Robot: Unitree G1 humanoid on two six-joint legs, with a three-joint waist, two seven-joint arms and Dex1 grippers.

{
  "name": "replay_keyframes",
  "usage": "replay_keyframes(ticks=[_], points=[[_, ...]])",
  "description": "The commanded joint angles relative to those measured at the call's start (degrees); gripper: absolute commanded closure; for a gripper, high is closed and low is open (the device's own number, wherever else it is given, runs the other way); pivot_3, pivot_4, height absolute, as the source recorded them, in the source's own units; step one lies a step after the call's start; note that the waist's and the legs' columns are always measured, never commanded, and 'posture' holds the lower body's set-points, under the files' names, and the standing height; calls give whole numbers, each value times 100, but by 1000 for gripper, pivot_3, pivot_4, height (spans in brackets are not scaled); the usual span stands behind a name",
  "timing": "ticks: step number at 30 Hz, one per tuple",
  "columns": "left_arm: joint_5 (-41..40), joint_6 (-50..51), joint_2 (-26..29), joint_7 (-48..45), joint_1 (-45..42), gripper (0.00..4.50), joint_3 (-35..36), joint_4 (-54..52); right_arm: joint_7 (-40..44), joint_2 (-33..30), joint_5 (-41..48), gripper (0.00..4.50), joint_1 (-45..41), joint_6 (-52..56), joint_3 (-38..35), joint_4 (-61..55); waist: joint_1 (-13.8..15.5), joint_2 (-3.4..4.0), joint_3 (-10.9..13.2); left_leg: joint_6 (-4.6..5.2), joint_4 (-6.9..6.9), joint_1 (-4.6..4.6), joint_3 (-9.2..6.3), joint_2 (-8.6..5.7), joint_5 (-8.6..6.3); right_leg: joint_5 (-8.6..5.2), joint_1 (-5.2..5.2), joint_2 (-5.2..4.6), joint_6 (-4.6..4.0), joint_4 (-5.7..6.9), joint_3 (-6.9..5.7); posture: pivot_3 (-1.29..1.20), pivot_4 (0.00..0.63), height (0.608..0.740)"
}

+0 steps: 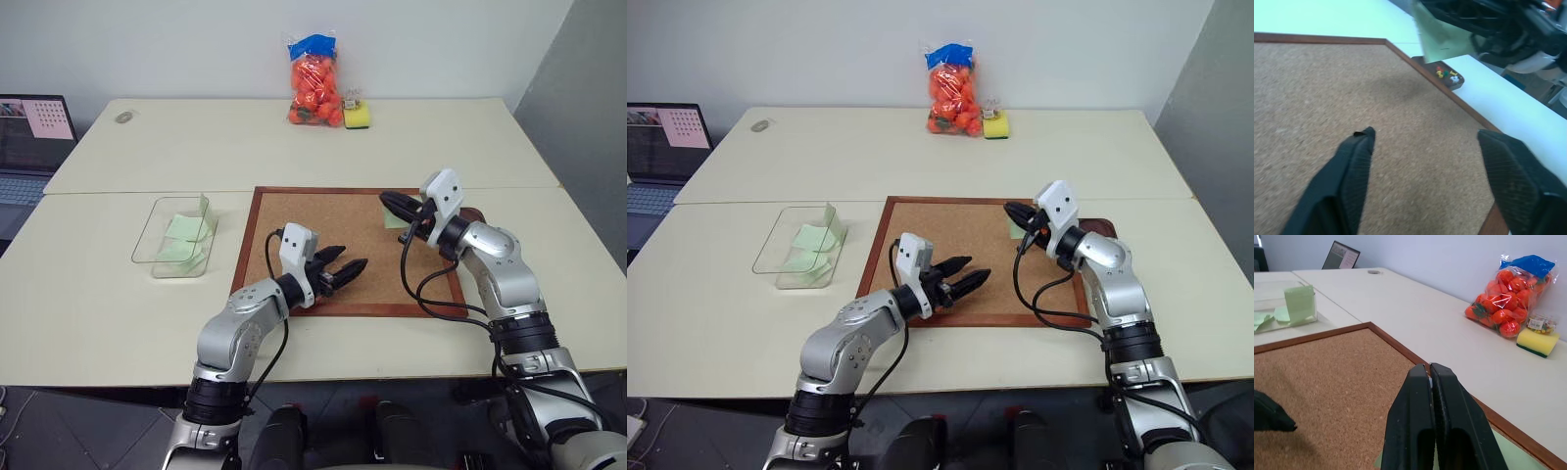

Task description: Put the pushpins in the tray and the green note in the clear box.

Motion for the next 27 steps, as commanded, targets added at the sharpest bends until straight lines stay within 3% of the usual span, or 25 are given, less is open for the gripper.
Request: replay_keyframes(ticks=[1, 8, 15, 19, 27], points=[[-77, -304, -162, 103, -187, 103, 11, -94, -111, 90, 315, 4500, -1, 326, -187, -552, 0, 0, 0, 0, 0, -1, 1, 0, 0, 0, -1, 0, -1, 0, 0, 0, 150, 740], [33, -825, -500, 317, -471, 43, 39, 387, -239, 277, 944, 4500, 354, 1344, -236, -1480, 6, 0, 0, 0, 0, -2, -1, 0, 0, -1, 0, 0, 3, 0, -1, 0, 150, 740], [-493, -636, -585, 251, -626, 43, 310, 434, -178, 193, 1515, 4500, 635, 2044, -288, -2140, -2, 0, 0, 1, -1, -2, -3, 0, 0, -10, -1, 2, 16, 0, -2, 0, 150, 740], [-762, -520, -599, 249, -646, 709, 417, 411, -201, 157, 1726, 4500, 687, 2251, -319, -2297, -1, 0, 0, 1, 0, -2, -3, 0, 0, -11, -1, 2, 18, 0, -2, 0, 150, 740], [-1178, -189, -647, 160, -557, 2519, 352, 240, -241, 156, 1828, 4500, 705, 2356, -329, -2367, 0, 0, 0, 1, 0, -2, -2, 0, 0, -12, -1, 2, 20, -1, -3, 0, 150, 740]])
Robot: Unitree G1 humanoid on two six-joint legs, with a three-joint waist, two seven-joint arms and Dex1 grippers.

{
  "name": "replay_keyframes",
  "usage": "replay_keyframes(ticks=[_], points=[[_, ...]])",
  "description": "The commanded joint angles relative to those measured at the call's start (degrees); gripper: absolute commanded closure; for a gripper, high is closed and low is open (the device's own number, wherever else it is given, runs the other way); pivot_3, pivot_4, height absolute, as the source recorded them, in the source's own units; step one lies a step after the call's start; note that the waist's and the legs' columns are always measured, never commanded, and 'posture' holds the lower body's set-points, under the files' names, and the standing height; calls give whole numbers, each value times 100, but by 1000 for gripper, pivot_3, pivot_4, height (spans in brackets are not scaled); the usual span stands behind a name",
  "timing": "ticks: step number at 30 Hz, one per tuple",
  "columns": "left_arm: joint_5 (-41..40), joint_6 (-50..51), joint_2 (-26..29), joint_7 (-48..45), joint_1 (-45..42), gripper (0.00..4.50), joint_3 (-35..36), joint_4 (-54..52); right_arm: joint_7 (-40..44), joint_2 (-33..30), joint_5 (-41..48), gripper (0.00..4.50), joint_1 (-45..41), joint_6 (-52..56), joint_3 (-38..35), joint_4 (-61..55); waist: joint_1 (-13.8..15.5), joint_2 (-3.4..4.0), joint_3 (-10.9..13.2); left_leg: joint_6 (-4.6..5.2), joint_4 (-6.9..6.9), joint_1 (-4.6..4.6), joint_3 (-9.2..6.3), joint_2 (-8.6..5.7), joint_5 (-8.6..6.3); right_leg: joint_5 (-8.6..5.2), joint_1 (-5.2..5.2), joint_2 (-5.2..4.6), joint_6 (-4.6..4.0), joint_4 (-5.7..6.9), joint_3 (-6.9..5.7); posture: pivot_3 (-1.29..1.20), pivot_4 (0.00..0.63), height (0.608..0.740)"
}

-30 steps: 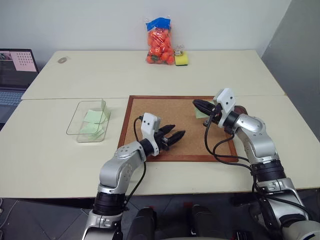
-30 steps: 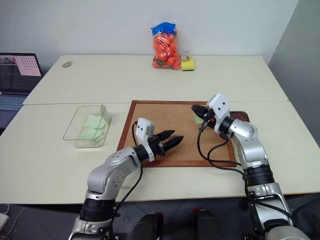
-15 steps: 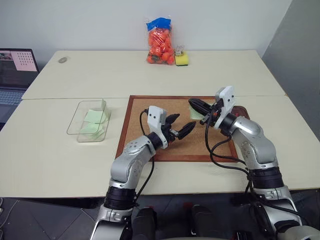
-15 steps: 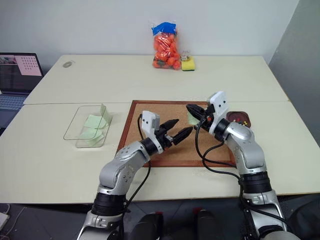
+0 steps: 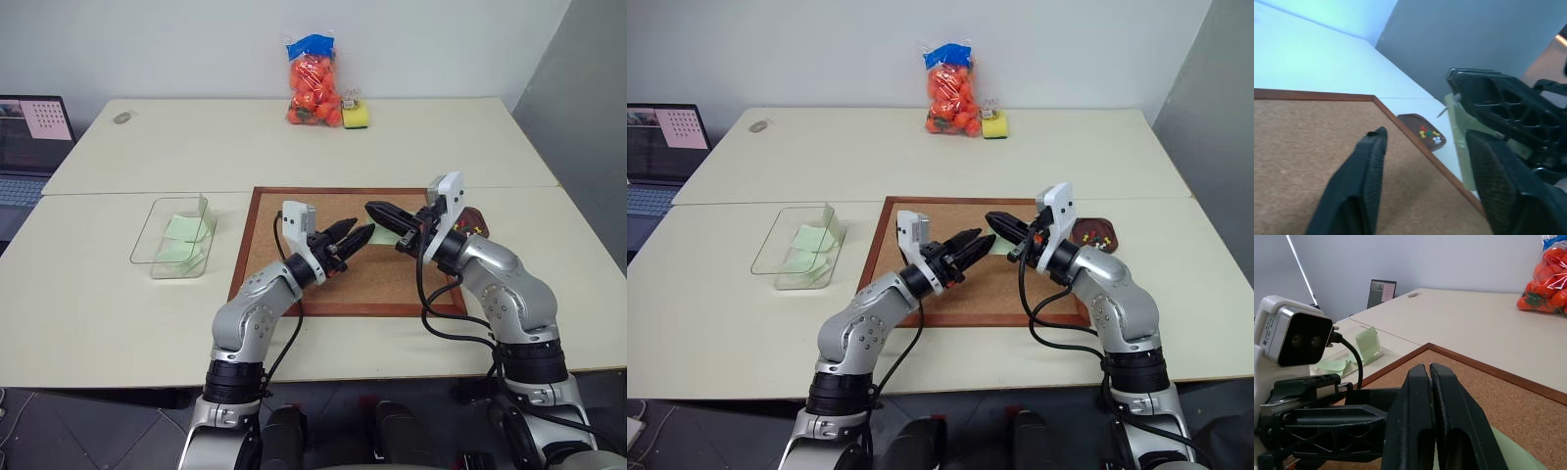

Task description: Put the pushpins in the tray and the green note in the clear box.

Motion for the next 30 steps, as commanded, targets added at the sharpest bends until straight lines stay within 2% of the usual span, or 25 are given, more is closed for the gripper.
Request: replay_keyframes(ticks=[1, 6, 9, 15, 20, 30], points=[[-338, 174, -57, -74, -1, 2767, -64, -357, 21, -34, 175, 4500, -22, 6, -122, -266, 0, 0, 0, 0, 0, 0, -1, 0, 0, 0, 0, 0, 0, 0, 0, 0, 150, 740], [-440, 271, -36, -56, 0, 3906, -114, -406, 50, -3, 217, 4500, -48, 41, -104, -272, -1, 0, 0, 0, 0, 0, 0, 1, 0, -1, 0, 1, 2, 0, 0, 0, 150, 740], [-443, 247, -36, -24, -14, 4436, -104, -380, 37, 4, 238, 4500, -50, 40, -79, -279, -1, 0, 0, 0, 0, 0, 0, 0, 0, -1, 0, 1, 2, -1, 1, 0, 150, 740], [-441, 243, -29, 2, -17, 4436, -99, -354, 34, -15, 277, 4500, -35, 45, -72, -311, -1, 0, 0, 0, 0, 0, 1, 0, 0, -1, 0, 1, 2, -2, 1, 0, 150, 740], [-482, 391, -149, 533, -84, 4436, 276, 38, 10, -57, 368, 4500, 44, 100, -123, -436, 0, 0, 0, 0, 0, 0, -1, 0, 0, -2, 0, 1, 3, -2, 1, 0, 150, 740], [-919, 623, -375, 888, -204, 4436, 723, 132, -124, -3, 334, 4500, 140, 107, -156, -562, 2, -2, 1, 0, 0, -3, -3, 0, 0, -2, 0, 1, 4, -3, -1, 0, 150, 740]])
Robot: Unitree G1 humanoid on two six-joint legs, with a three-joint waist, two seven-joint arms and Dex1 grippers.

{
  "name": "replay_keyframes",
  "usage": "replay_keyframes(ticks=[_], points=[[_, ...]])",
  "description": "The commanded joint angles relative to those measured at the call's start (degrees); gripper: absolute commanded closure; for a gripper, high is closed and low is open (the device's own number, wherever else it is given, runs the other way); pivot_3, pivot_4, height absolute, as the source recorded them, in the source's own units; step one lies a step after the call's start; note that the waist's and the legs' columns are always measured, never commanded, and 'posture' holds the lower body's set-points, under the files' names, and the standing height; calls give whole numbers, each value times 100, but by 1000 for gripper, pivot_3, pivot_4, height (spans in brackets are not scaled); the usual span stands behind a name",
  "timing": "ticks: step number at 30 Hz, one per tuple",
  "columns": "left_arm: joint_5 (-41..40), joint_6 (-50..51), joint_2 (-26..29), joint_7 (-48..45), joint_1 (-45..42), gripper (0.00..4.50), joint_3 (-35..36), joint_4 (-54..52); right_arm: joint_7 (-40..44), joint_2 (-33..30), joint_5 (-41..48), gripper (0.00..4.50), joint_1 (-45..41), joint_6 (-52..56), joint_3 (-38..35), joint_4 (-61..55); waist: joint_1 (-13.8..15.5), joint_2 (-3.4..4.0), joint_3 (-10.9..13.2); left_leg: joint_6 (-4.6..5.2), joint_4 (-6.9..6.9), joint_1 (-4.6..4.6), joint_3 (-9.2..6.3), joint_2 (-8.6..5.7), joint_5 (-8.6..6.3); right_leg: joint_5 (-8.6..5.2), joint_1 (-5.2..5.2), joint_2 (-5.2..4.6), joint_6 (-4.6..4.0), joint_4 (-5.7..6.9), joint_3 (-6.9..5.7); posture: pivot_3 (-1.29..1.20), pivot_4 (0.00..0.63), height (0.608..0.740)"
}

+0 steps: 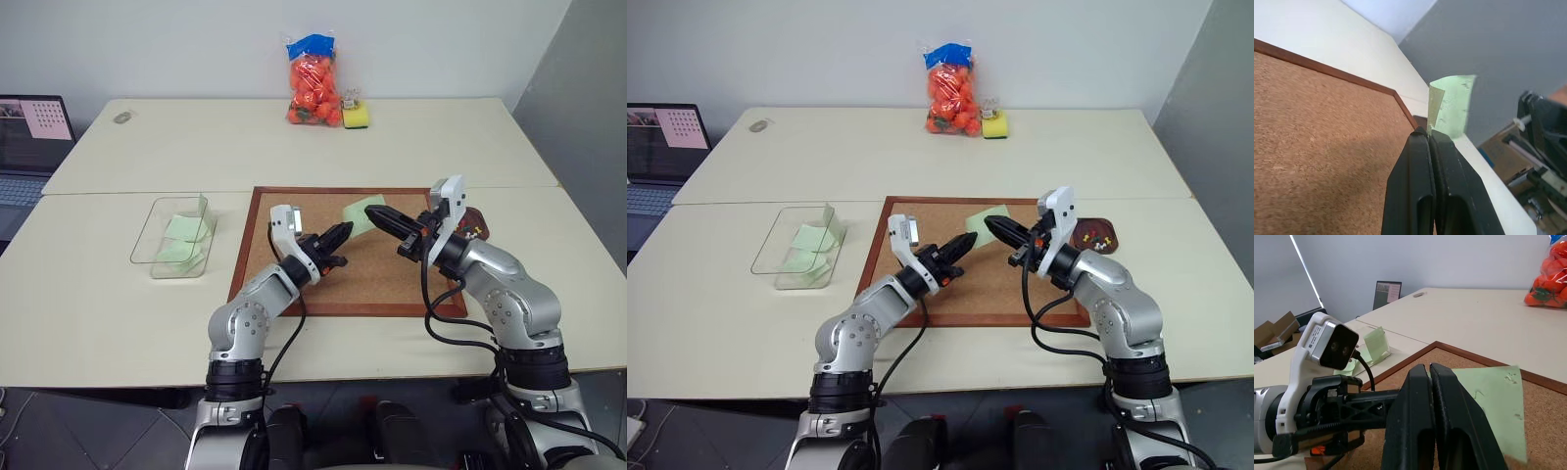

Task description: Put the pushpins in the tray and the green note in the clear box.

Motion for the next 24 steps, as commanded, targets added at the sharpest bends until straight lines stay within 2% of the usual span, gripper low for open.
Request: replay_keyframes(ticks=[1, 6, 8, 11, 18, 24], points=[[-210, 77, -64, 41, -152, 4436, 25, -138, -168, 5, 18, 4500, -12, -138, -157, -257, 0, 0, 0, 0, 0, 0, 0, 0, 0, 0, 0, 0, 0, 0, 0, 0, 150, 740], [-190, 165, 4, 13, -98, 4436, -62, -229, -851, -59, -778, 4500, -249, -891, -373, 458, 0, 0, 0, 0, 0, 0, 2, -1, 0, 0, 0, 0, 0, -1, 1, 0, 150, 740], [-139, 187, 39, -21, -46, 4436, -148, -268, -1459, -225, -1398, 4500, -406, -1171, -446, 1125, 2, 0, 0, 0, 0, 1, 3, -1, 0, 0, 0, 0, 0, -1, 2, 0, 150, 740], [-72, 196, 133, -72, -23, 4436, -299, -319, -1934, -367, -1888, 4500, -591, -1352, -534, 1852, 1, 0, 0, 0, -2, 1, 10, -2, 0, 4, -1, -1, -7, -2, 6, 0, 150, 740], [-25, 168, 248, -62, 52, 4436, -519, -440, -2418, -352, -2032, 4500, -821, -1200, -768, 2637, -12, 0, 0, 0, -3, 1, 15, 0, 0, 8, -4, 0, -14, -1, 12, 0, 150, 740], [1, 161, 287, -67, 91, 4436, -625, -499, -2491, -315, -1971, 4500, -966, -1155, -922, 3002, -8, 0, 0, 0, -3, 1, 16, 0, 0, 7, -3, 0, -14, 0, 12, 0, 150, 740]])
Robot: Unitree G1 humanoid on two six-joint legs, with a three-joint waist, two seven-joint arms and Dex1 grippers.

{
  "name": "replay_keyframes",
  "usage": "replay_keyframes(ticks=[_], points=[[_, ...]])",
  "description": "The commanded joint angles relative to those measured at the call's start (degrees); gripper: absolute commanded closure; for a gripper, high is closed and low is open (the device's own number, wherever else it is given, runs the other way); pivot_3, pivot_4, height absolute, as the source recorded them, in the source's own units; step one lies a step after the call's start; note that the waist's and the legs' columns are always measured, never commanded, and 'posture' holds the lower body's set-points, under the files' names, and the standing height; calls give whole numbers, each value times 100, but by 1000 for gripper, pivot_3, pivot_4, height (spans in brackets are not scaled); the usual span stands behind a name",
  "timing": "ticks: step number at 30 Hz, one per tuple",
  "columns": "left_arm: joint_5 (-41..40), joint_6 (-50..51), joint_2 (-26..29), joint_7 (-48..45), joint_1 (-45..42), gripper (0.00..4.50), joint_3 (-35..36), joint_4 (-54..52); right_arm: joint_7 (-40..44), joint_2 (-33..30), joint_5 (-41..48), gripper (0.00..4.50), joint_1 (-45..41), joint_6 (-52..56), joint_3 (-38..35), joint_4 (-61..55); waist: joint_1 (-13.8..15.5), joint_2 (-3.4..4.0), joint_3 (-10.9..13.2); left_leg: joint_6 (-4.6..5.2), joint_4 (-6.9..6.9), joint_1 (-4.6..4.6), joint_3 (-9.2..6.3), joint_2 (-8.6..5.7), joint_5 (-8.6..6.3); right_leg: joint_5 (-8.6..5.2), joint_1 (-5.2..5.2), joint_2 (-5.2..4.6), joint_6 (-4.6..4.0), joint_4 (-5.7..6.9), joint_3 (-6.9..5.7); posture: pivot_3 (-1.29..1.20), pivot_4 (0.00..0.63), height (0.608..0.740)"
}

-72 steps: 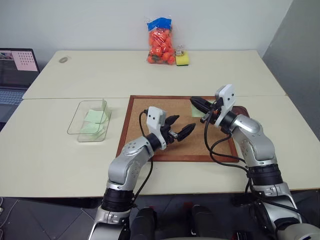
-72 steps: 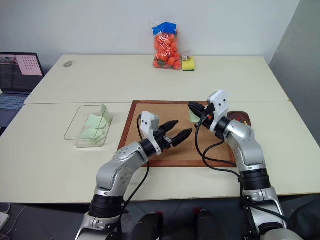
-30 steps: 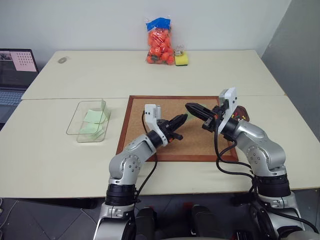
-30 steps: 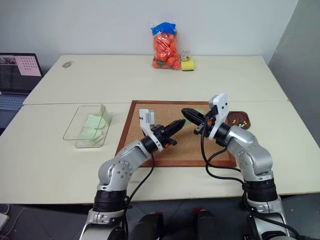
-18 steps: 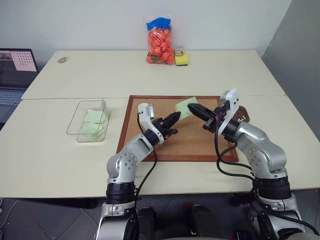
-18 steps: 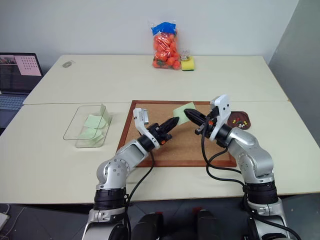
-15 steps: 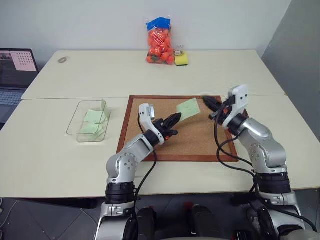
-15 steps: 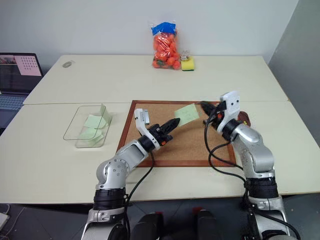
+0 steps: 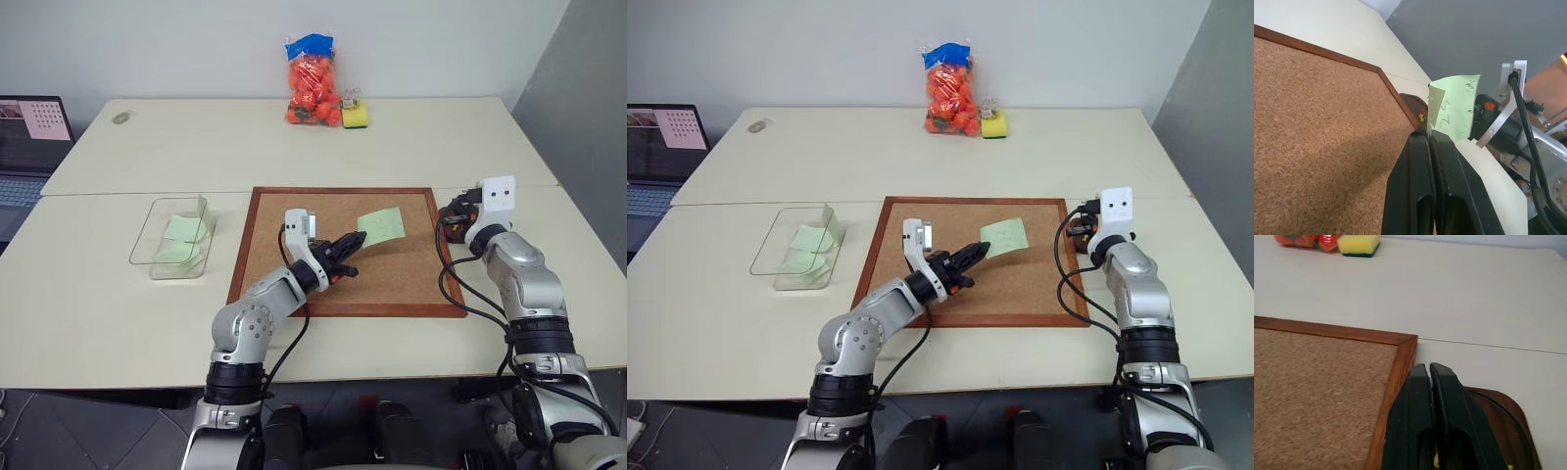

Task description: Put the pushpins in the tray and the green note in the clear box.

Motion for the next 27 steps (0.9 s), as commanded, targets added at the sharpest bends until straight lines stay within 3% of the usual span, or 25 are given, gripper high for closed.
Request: replay_keyframes(ticks=[1, 14, 20, 27], points=[[2, -23, 21, -66, -6, 4436, -100, -268, -37, 5, 55, 4500, -229, -35, -177, 117, 0, 0, 0, 0, 0, 0, 0, 0, 0, 0, 0, 0, 0, 0, 1, 0, 150, 740], [7, -29, 43, -51, 8, 4500, -187, -296, -94, -16, -14, 1643, -203, -146, -268, 356, 0, 0, 0, 0, 0, 0, 1, 0, 0, 0, 0, 0, 0, 0, 1, 0, 150, 740], [0, -25, 54, -65, 9, 4500, -223, -306, -200, -48, -68, 24, -205, -220, -308, 427, 1, 0, 0, 0, 0, 0, 1, 0, 0, 0, 0, 0, 0, 0, 1, 0, 150, 740], [-67, -53, 35, 10, 33, 4500, -124, -349, 106, -4, 55, 8, -132, -495, -203, 117, -1, 0, 0, 0, 0, 0, 2, 0, 0, -1, 0, 0, 3, 0, 1, 0, 150, 740]])
